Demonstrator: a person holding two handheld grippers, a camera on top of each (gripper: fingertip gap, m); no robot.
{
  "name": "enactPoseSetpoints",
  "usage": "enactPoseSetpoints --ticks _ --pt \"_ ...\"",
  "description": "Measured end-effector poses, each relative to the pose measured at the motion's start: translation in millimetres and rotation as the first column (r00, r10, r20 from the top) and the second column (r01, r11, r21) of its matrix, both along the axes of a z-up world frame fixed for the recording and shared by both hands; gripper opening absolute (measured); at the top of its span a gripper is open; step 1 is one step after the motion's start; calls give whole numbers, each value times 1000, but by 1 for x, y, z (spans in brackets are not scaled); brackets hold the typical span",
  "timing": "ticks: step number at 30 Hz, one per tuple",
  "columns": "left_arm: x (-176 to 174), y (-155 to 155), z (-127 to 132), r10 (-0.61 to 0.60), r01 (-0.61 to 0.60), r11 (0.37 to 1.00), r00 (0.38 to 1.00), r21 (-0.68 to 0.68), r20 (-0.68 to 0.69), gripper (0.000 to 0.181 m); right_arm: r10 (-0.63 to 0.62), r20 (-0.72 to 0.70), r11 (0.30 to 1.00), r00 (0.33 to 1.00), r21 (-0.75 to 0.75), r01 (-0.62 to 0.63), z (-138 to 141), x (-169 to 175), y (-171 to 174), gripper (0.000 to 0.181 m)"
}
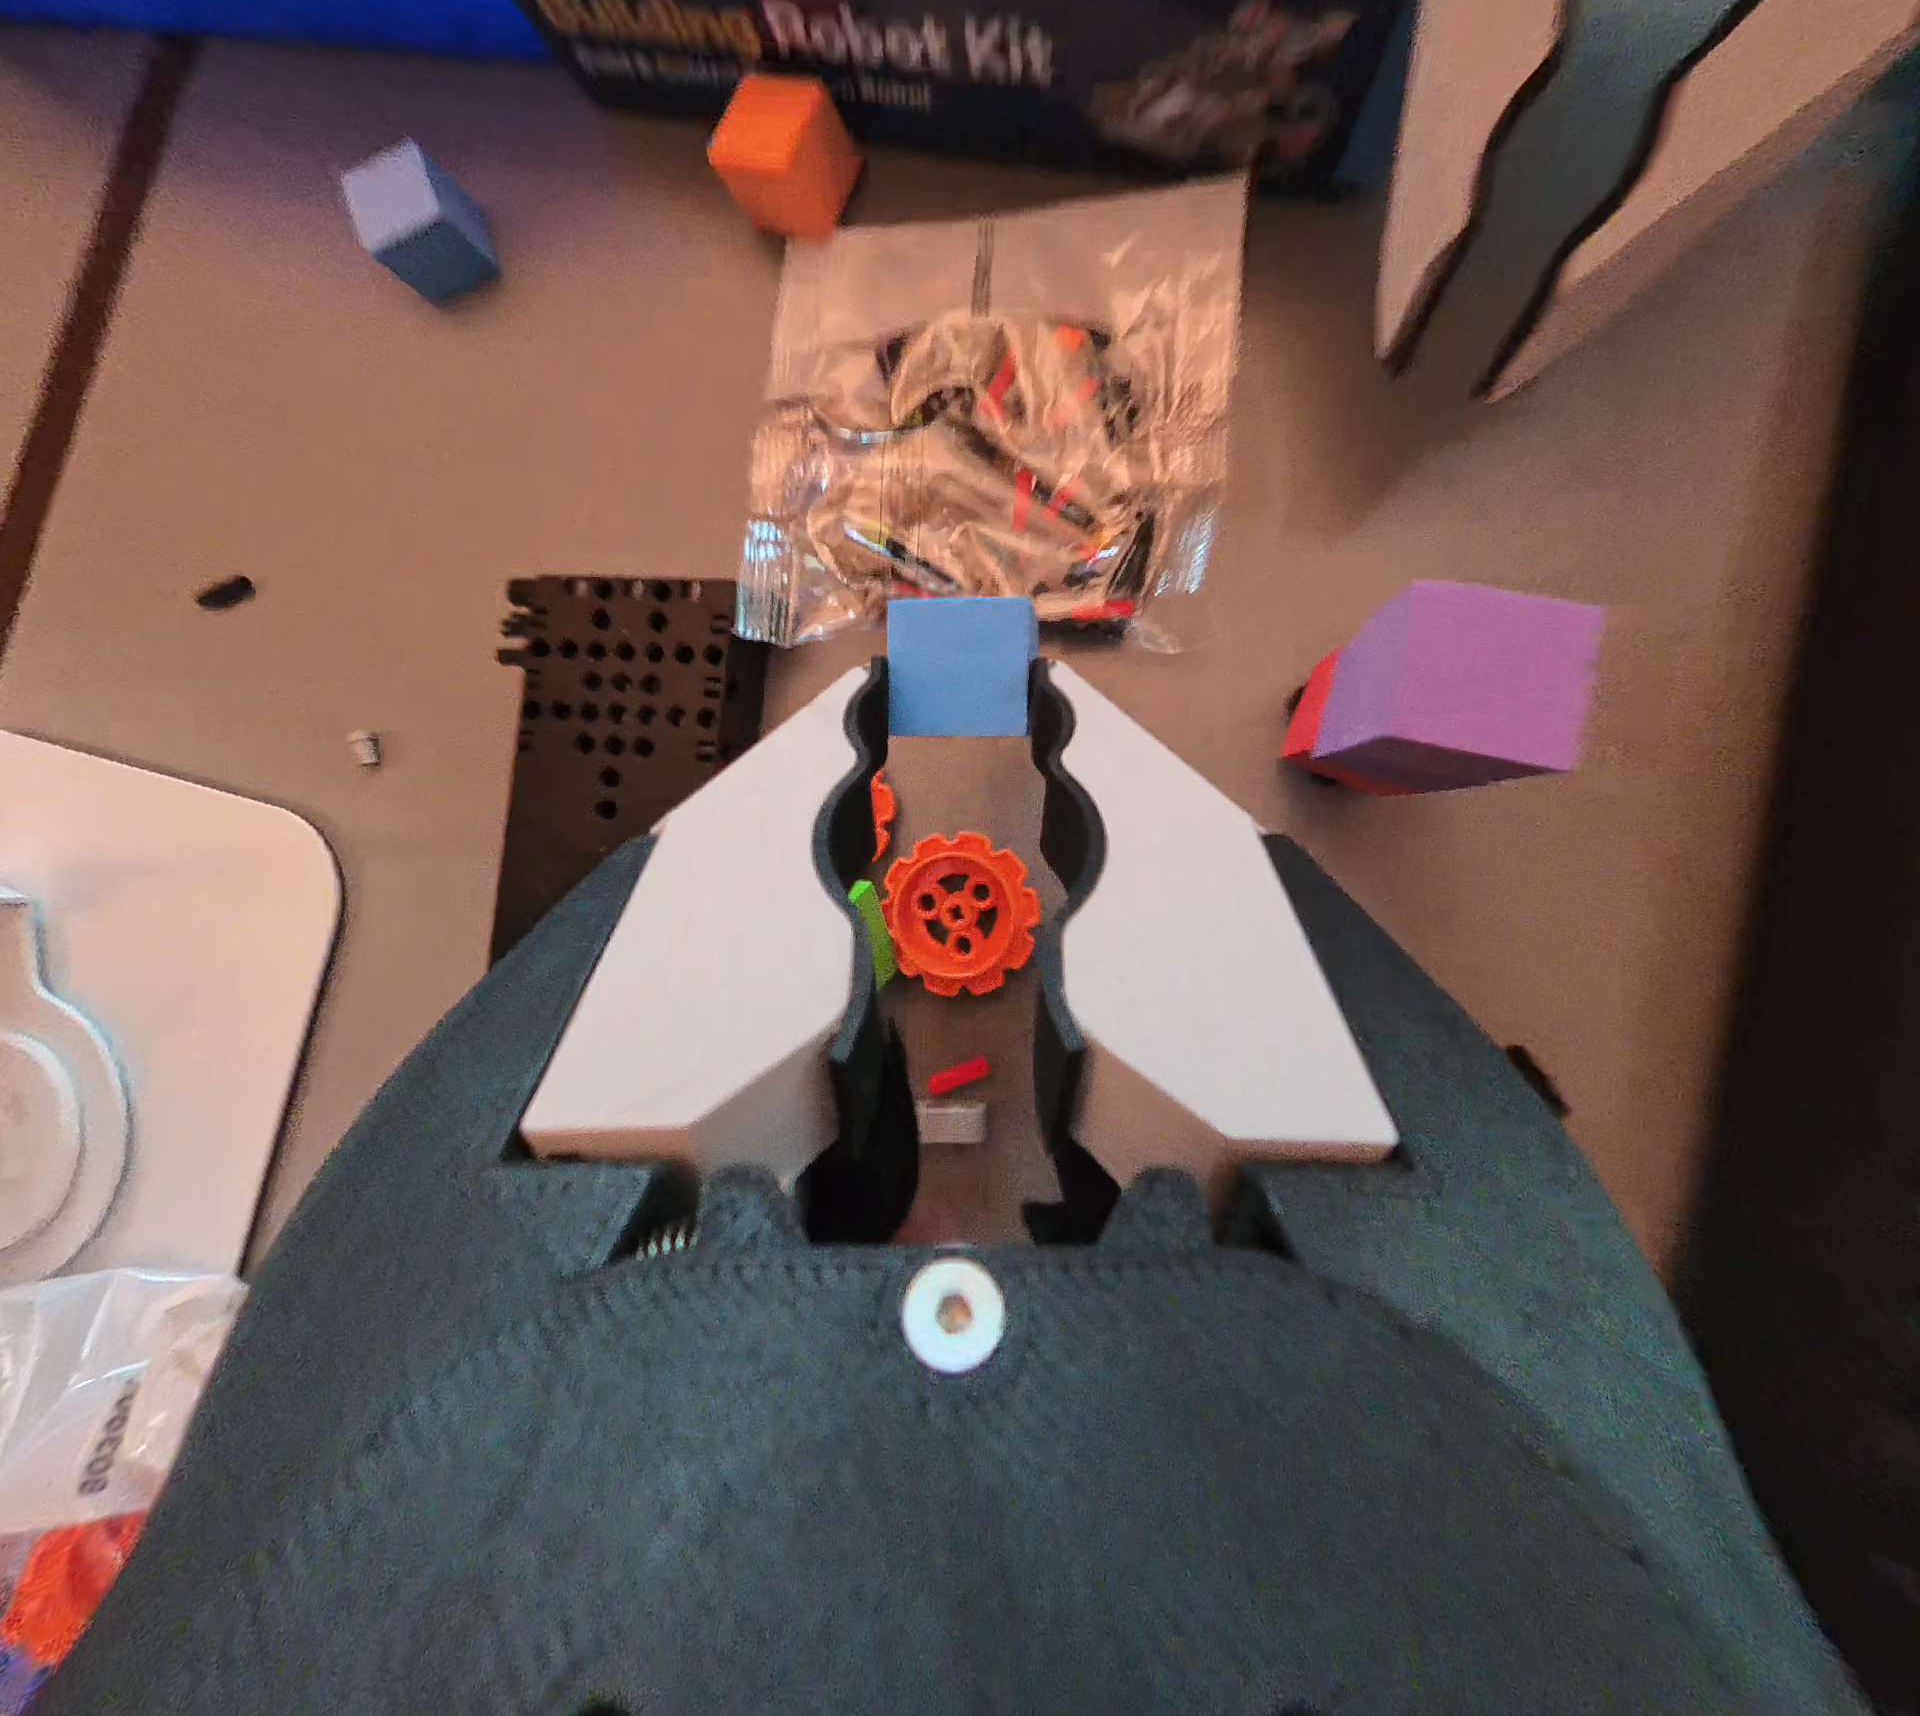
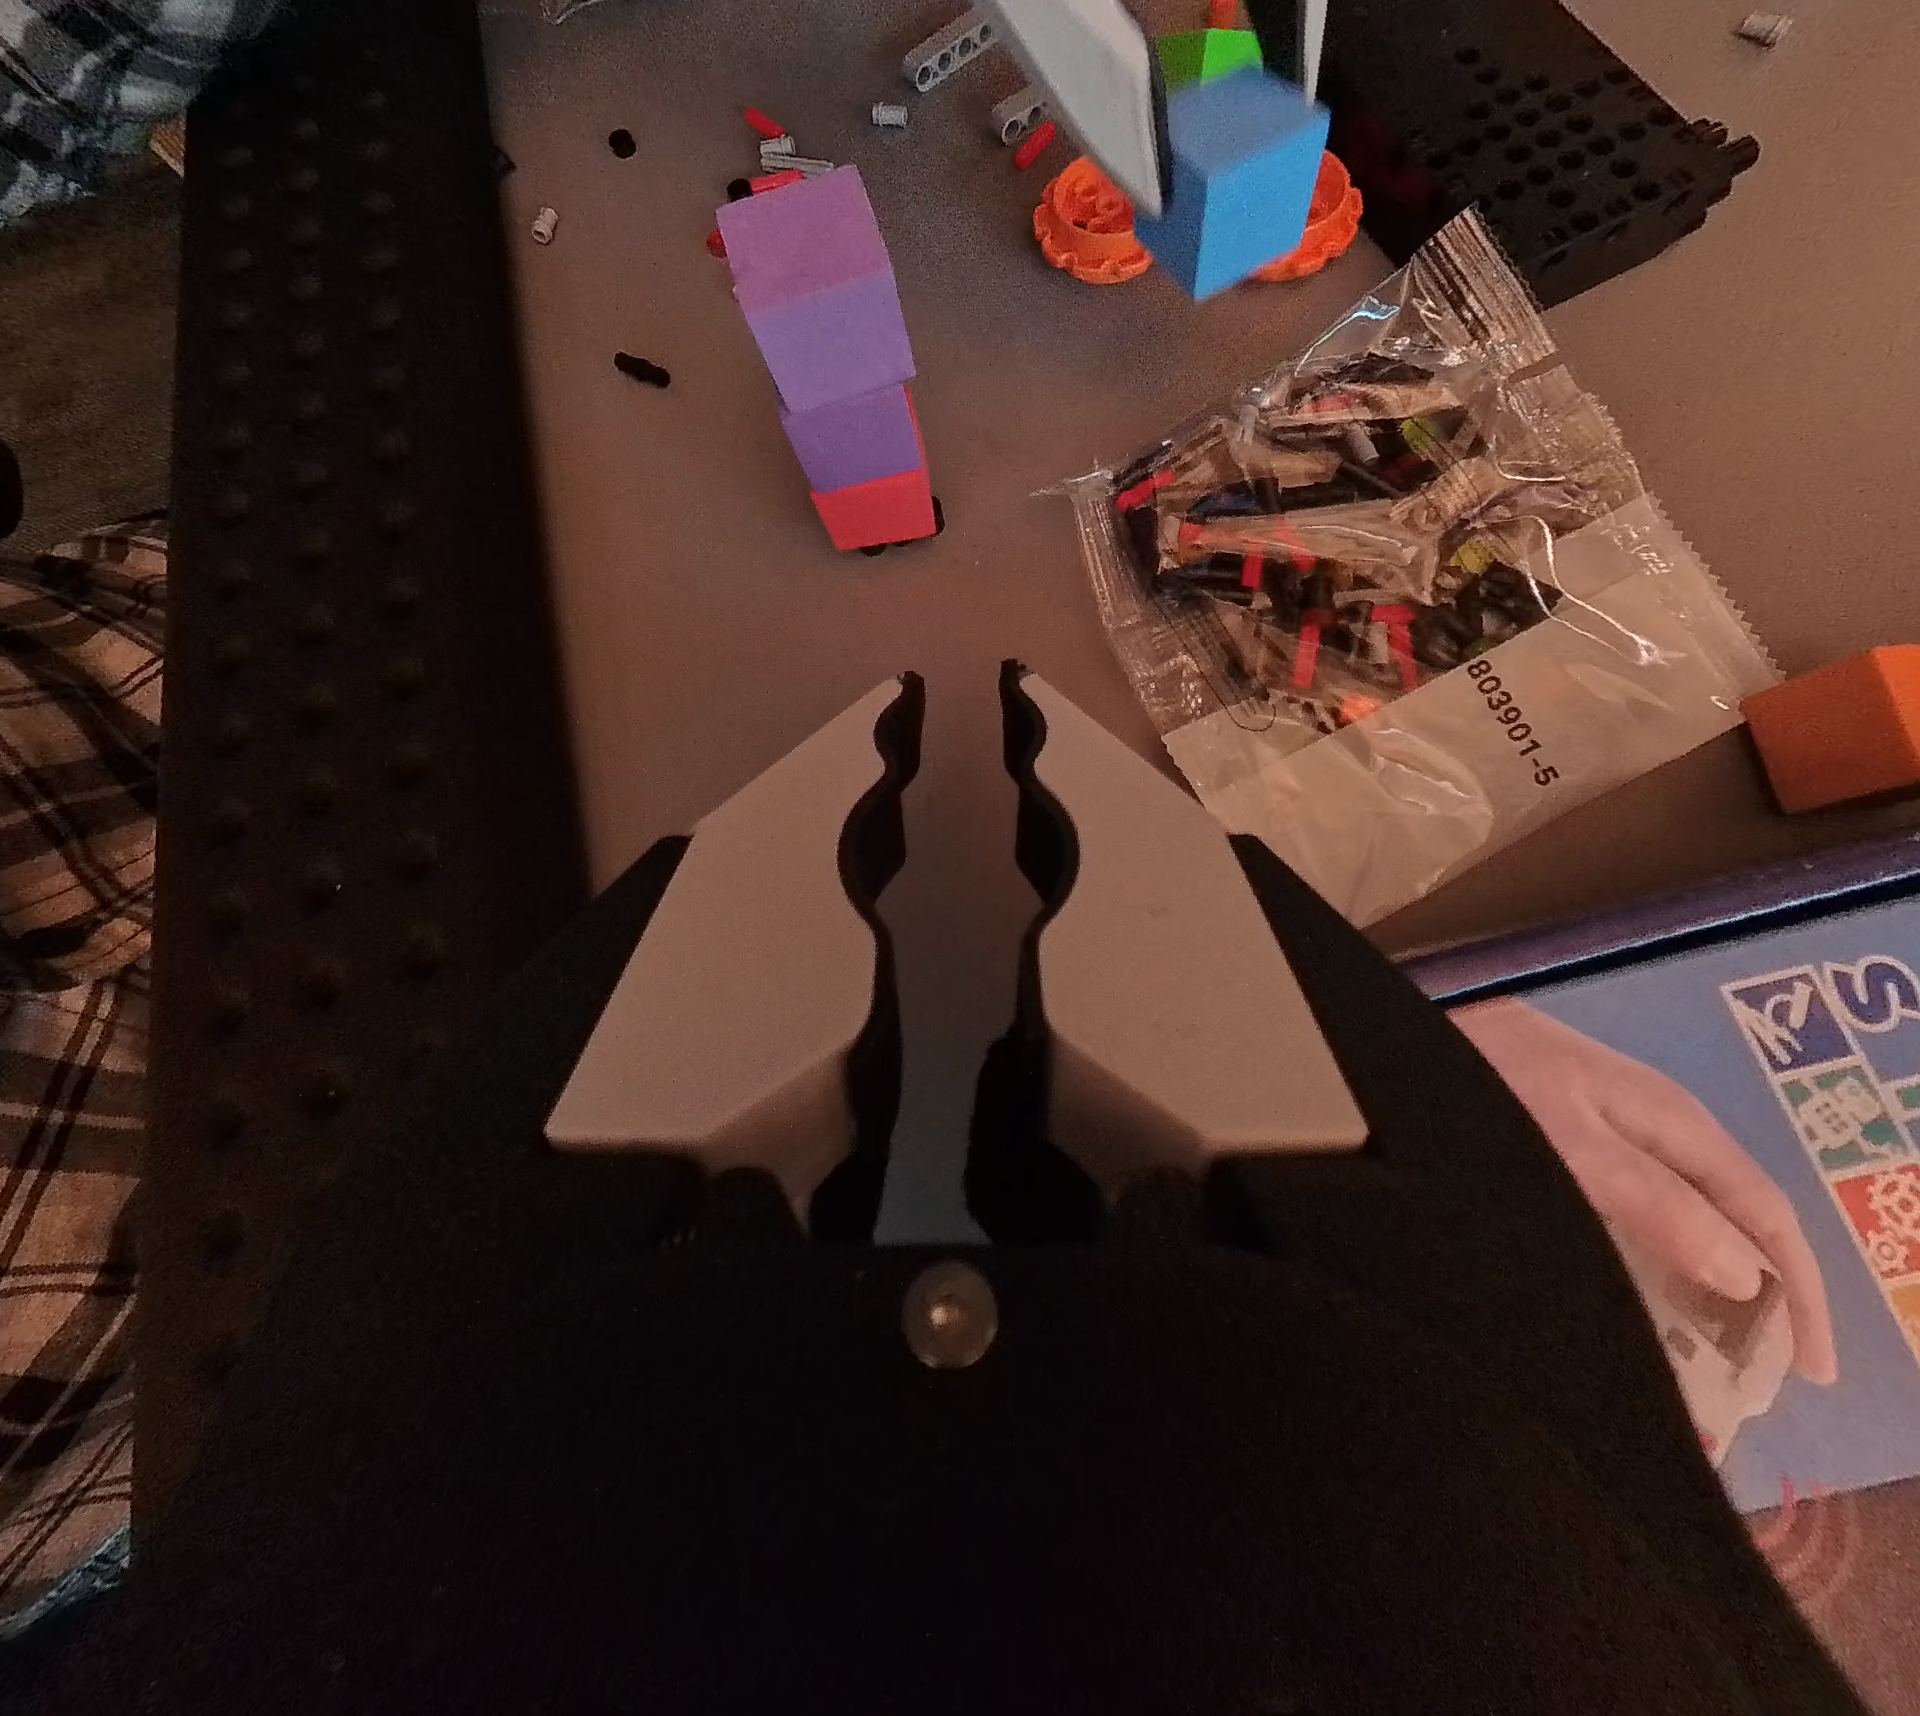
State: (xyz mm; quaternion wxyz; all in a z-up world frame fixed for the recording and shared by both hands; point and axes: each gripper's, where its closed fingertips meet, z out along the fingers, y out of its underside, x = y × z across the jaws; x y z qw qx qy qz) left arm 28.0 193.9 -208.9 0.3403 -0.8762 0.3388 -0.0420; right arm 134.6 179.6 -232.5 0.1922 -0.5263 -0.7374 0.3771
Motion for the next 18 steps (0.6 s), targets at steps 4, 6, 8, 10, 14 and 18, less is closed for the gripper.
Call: enactPoseSetpoints --ticks 4,6,8,10,14,18 --pt "21 -23 45 -81 78 996 995 46 67 26 2 -2 1000 1000 -1 -2 0 0 0 14" --pt "32 -34 54 -124 122 992 991 41 54 26 3 -2 1000 1000 0 -3 0 0 0 13" --pt "43 -43 57 -157 156 987 987 31 32 26 3 -2 1000 1000 0 -3 0 -1 -1 13" --pt "52 -49 56 -178 177 984 984 16 19 26 3 -3 1000 1000 0 -3 0 0 0 13" --pt "59 -55 46 -175 174 984 984 -24 -25 26 2 -4 1000 1000 -2 -2 0 0 0 13" --pt "58 -56 38 -162 160 986 986 -50 -40 26 5 -4 1000 1000 -1 -5 0 0 -1 13"
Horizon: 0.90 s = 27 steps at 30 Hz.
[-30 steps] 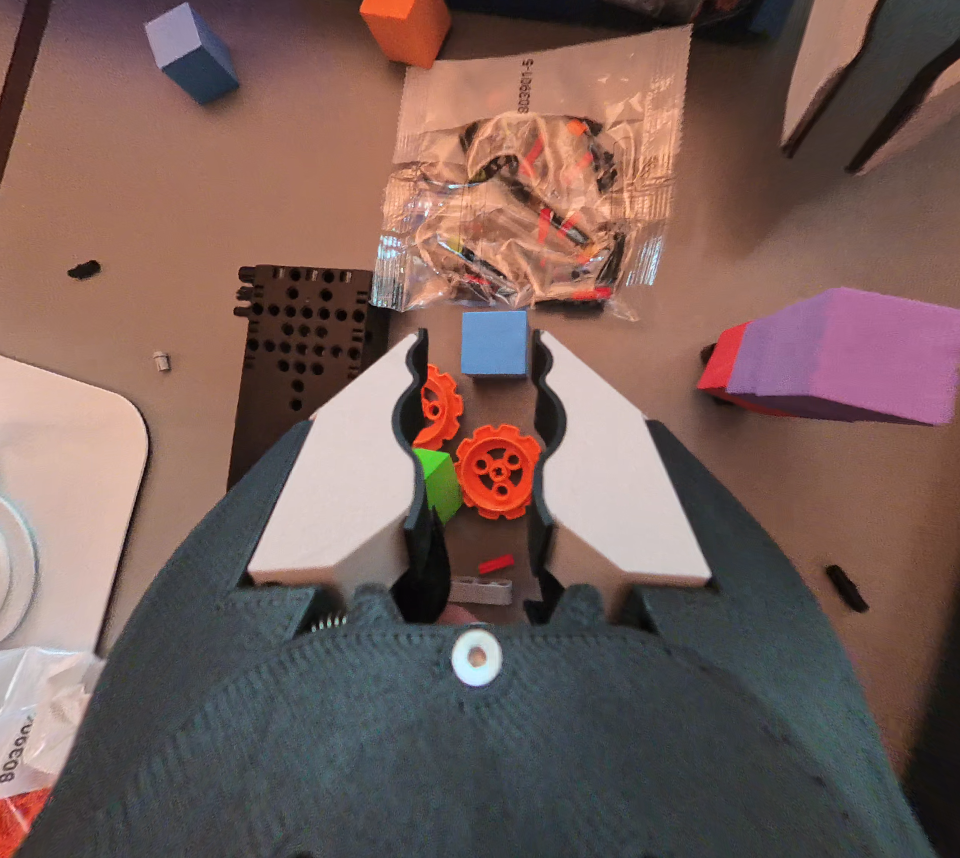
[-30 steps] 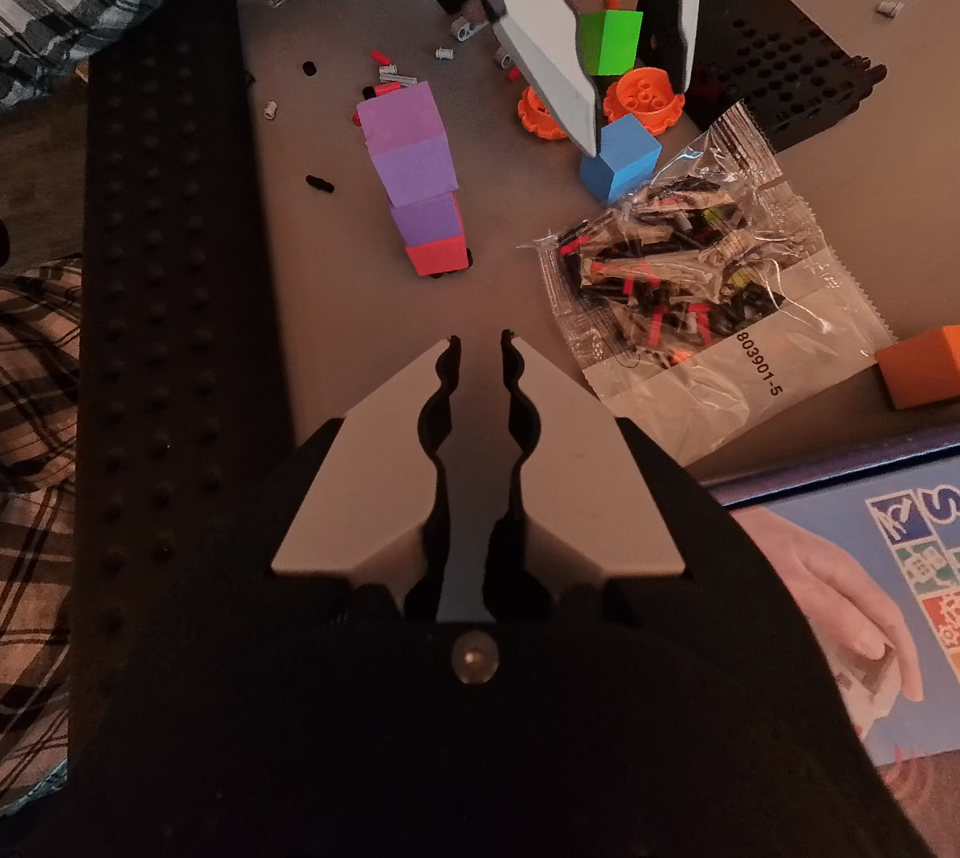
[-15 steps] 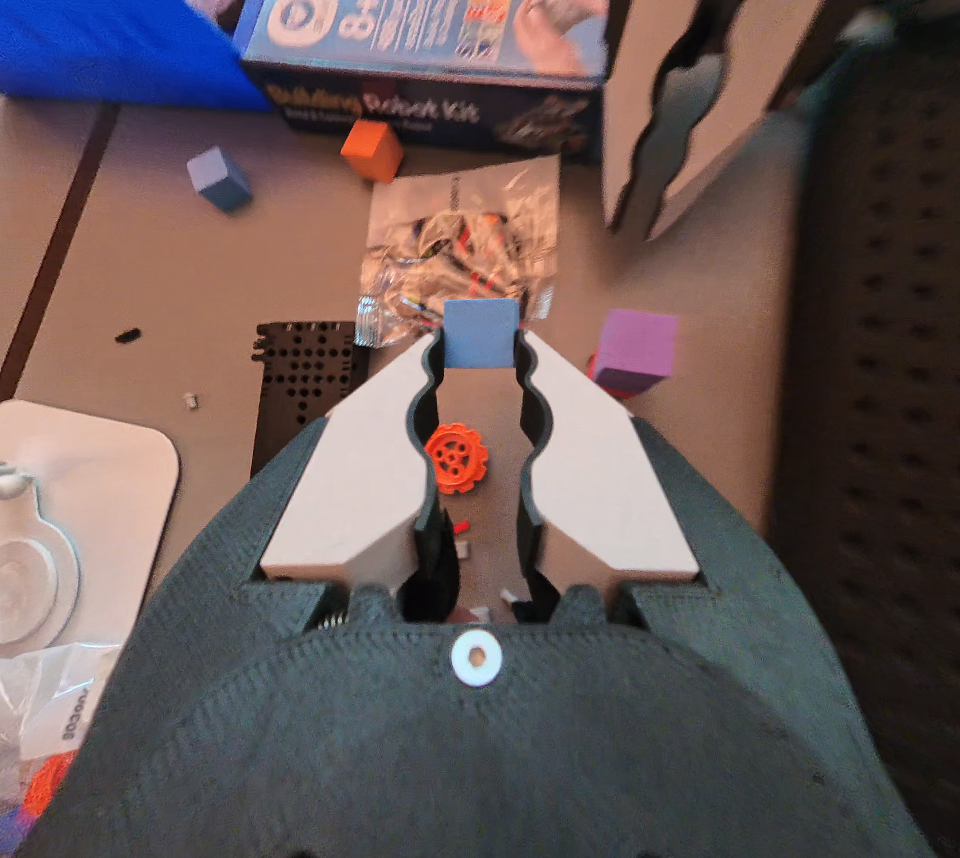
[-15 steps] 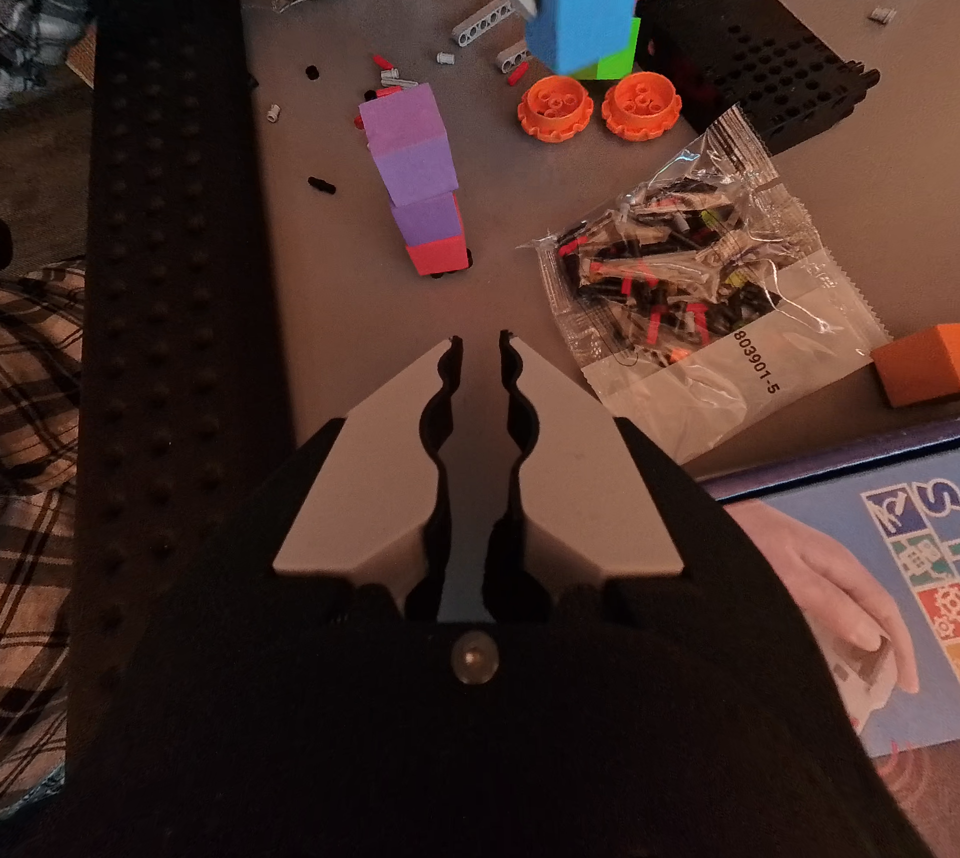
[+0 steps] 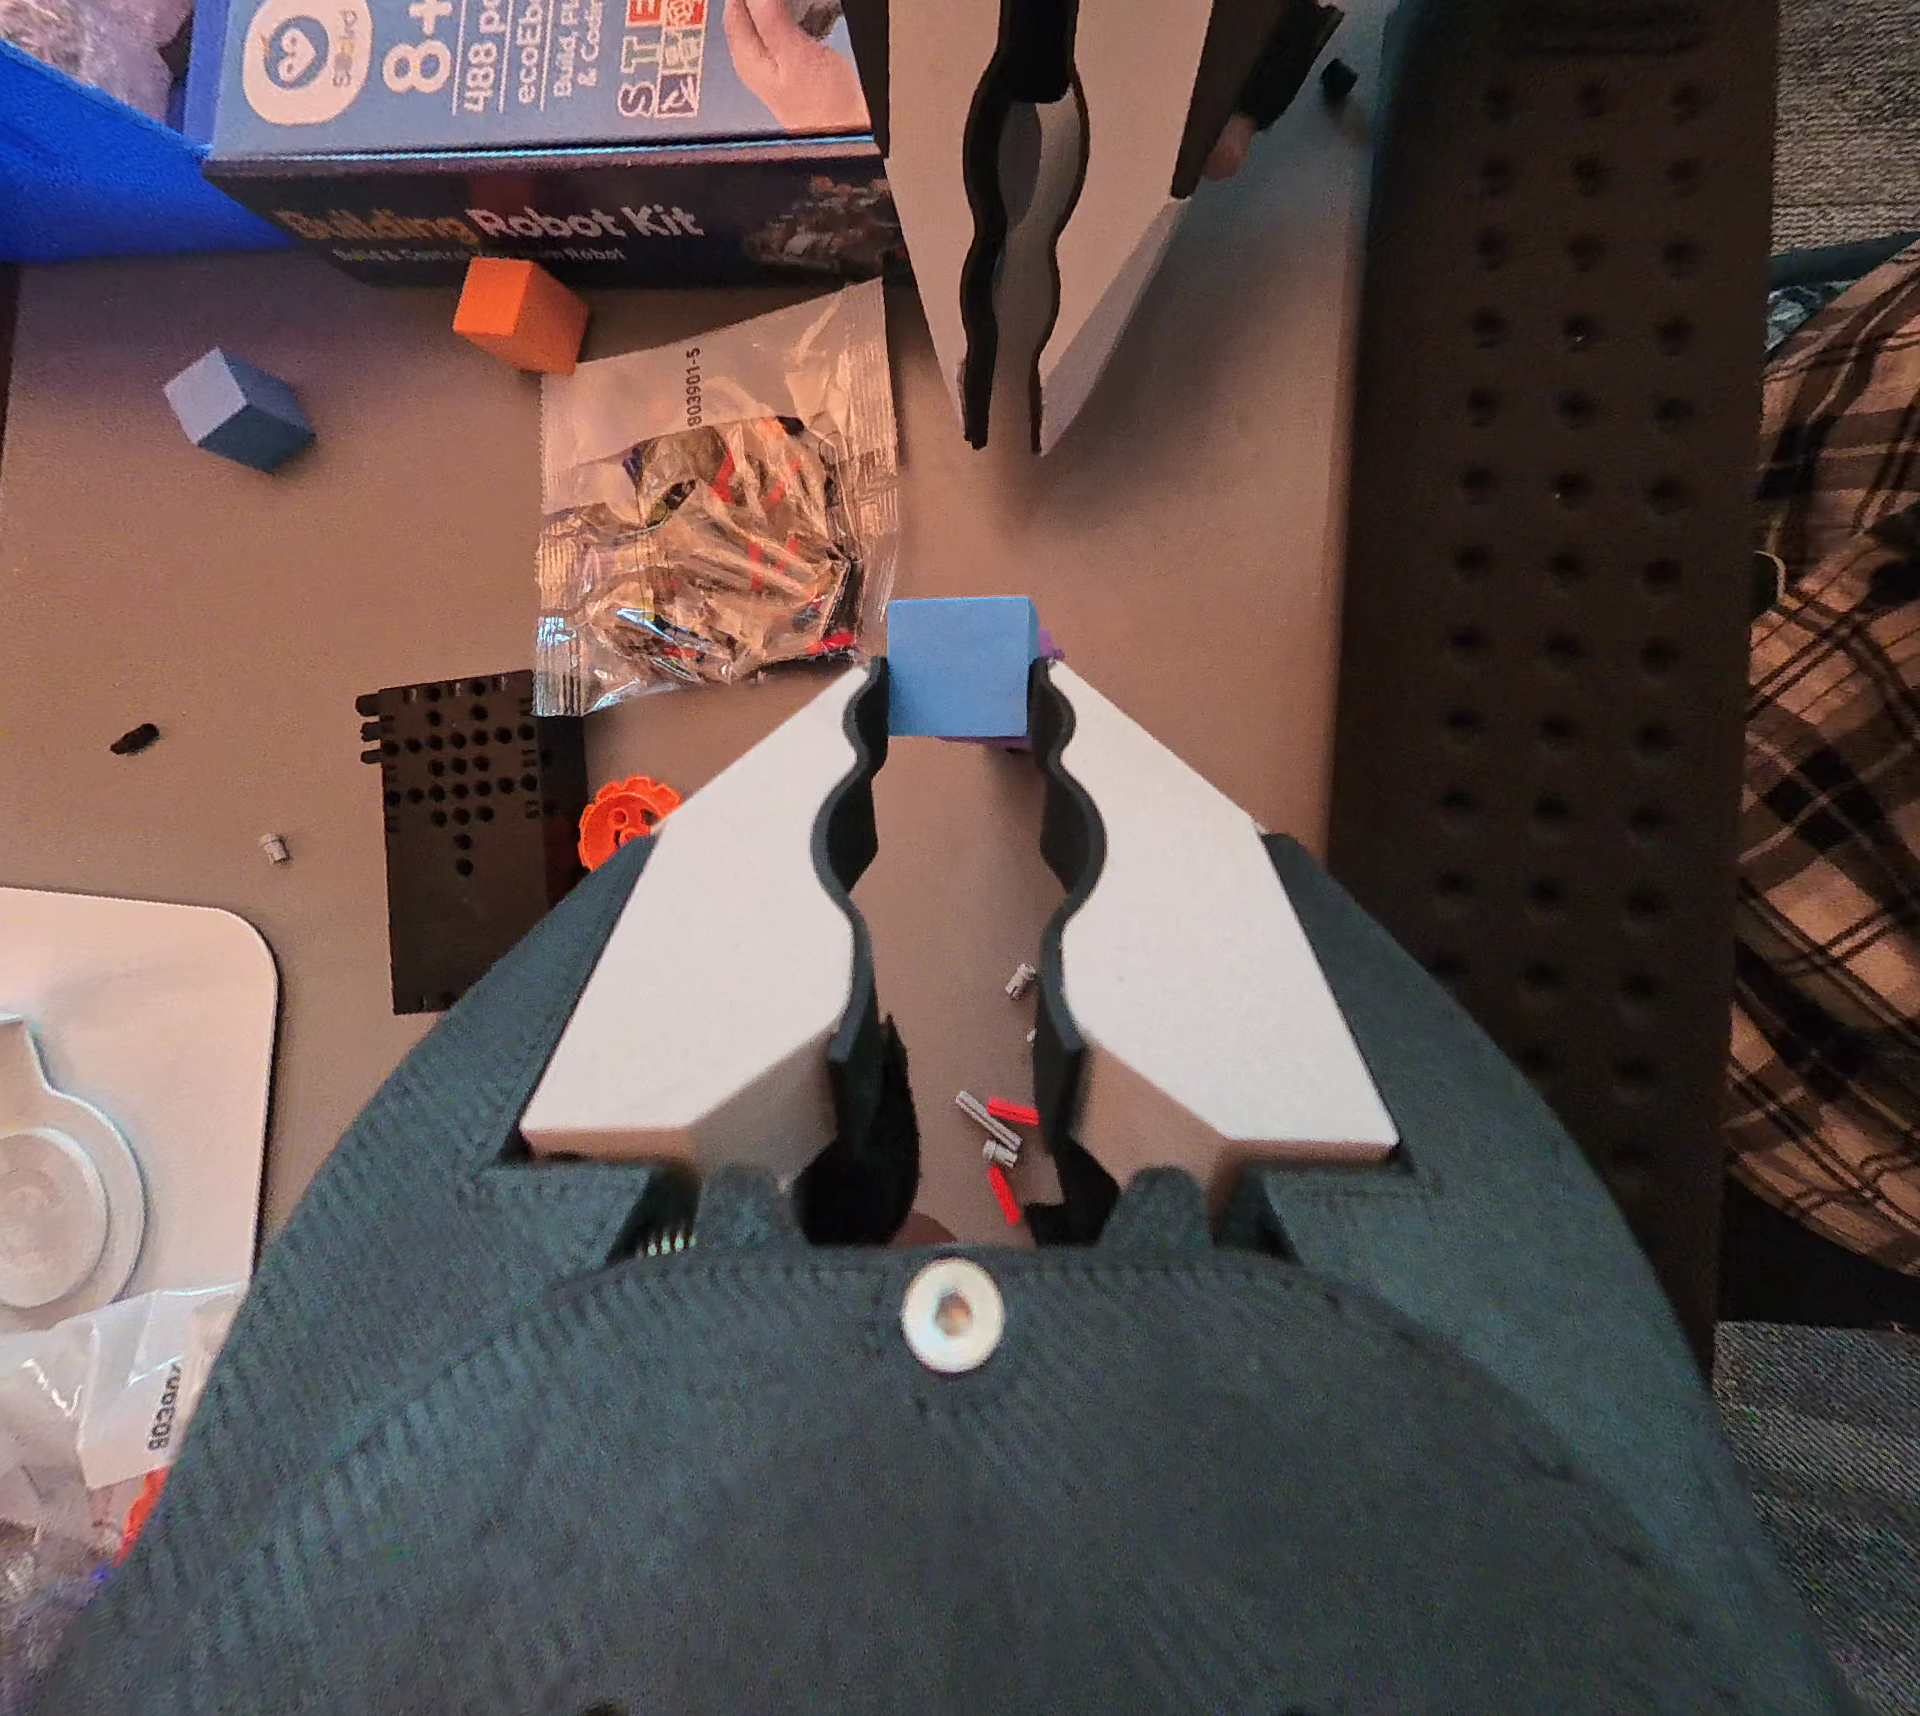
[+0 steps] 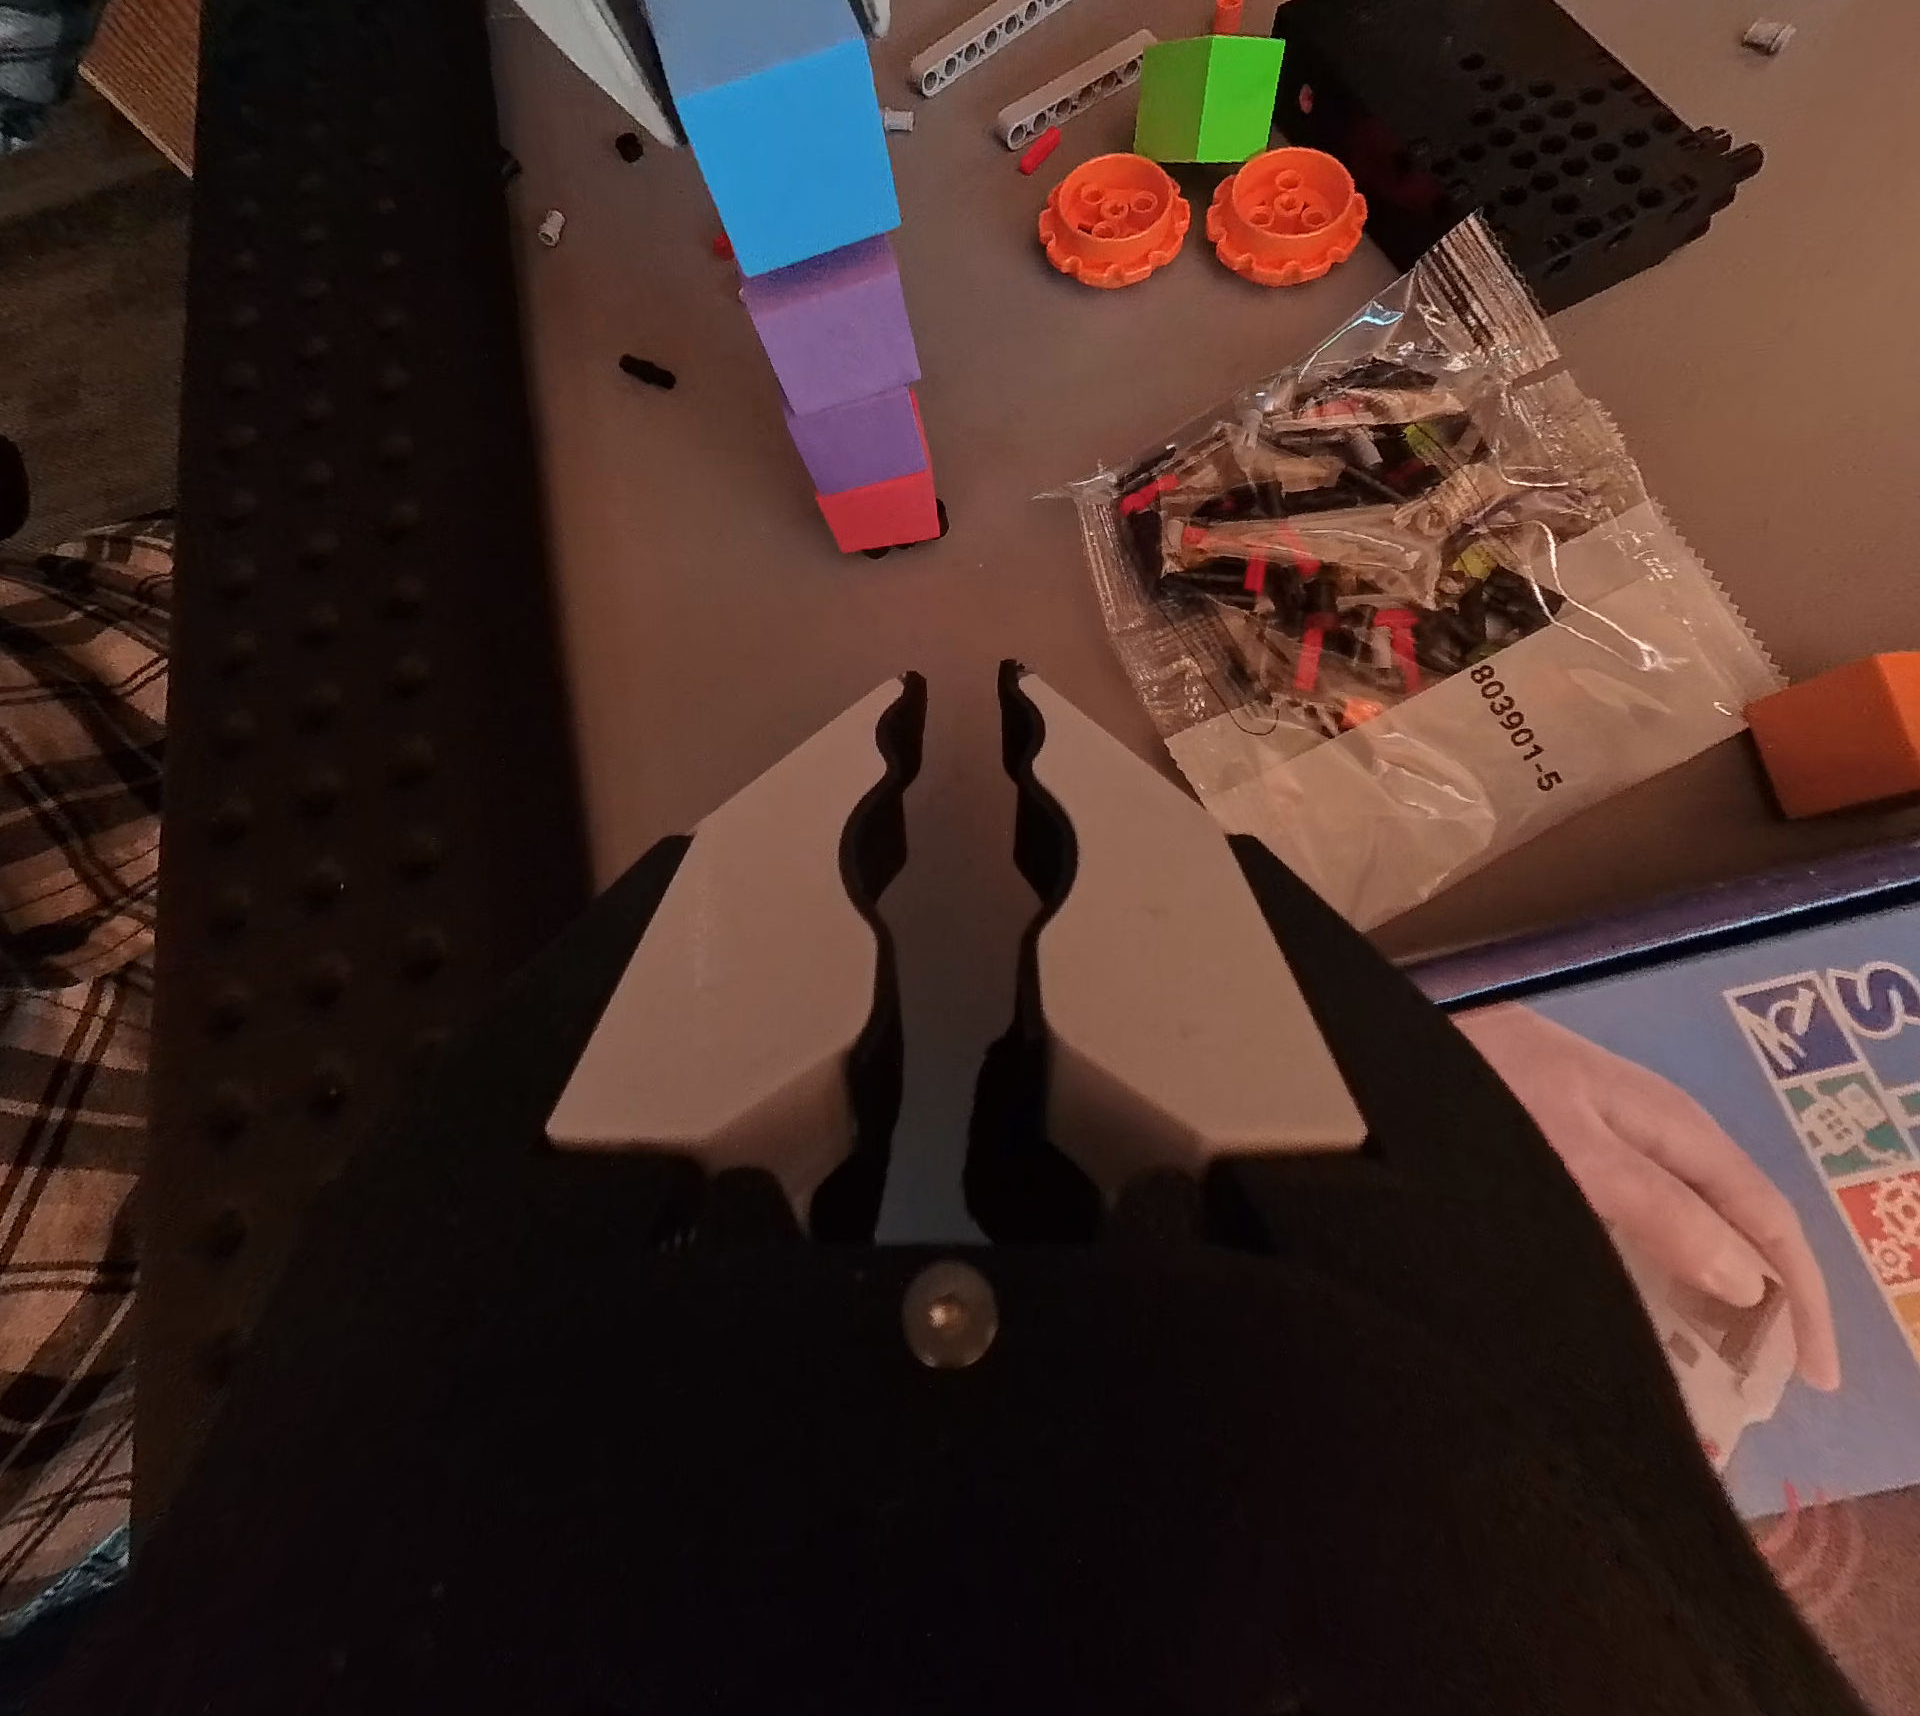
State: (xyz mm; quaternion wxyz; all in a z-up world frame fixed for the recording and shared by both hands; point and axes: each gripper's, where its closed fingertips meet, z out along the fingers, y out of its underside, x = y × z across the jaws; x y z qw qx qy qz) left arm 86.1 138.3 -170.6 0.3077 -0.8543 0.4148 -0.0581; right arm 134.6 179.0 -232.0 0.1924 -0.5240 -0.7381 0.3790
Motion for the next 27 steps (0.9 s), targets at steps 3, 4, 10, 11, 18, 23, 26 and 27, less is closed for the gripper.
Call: enactPoseSetpoints --ticks 3,4,10,11,18,23,26,27 --pt "1 -1 -2 -6 6 1000 1000 -8 -1 26 0 -3 1000 1000 -1 0 1 0 0 13" --pt "2 -1 -2 -9 9 1000 1000 -14 3 26 -1 -4 1000 1000 -2 1 1 0 0 13" --pt "2 0 -6 -9 8 1000 1000 -11 -15 26 1 -5 1000 1000 -3 -1 1 0 0 13" --pt "2 0 -6 -6 6 1000 1000 -10 -15 29 1 -6 1000 1000 -3 -1 2 0 0 13" --pt "-30 2 19 109 -117 990 989 77 99 46 -4 -16 1000 1000 -8 4 4 2 2 13" --pt "-111 21 -32 387 -387 922 922 16 19 46 3 -14 1000 1000 -2 -3 3 1 0 13" --pt "-134 26 -62 457 -458 889 889 -9 -25 45 2 -9 1000 1000 -1 -2 2 1 0 13" --pt "-137 27 -68 462 -463 886 886 -8 -39 43 0 -9 1000 1000 -2 0 2 1 0 13"
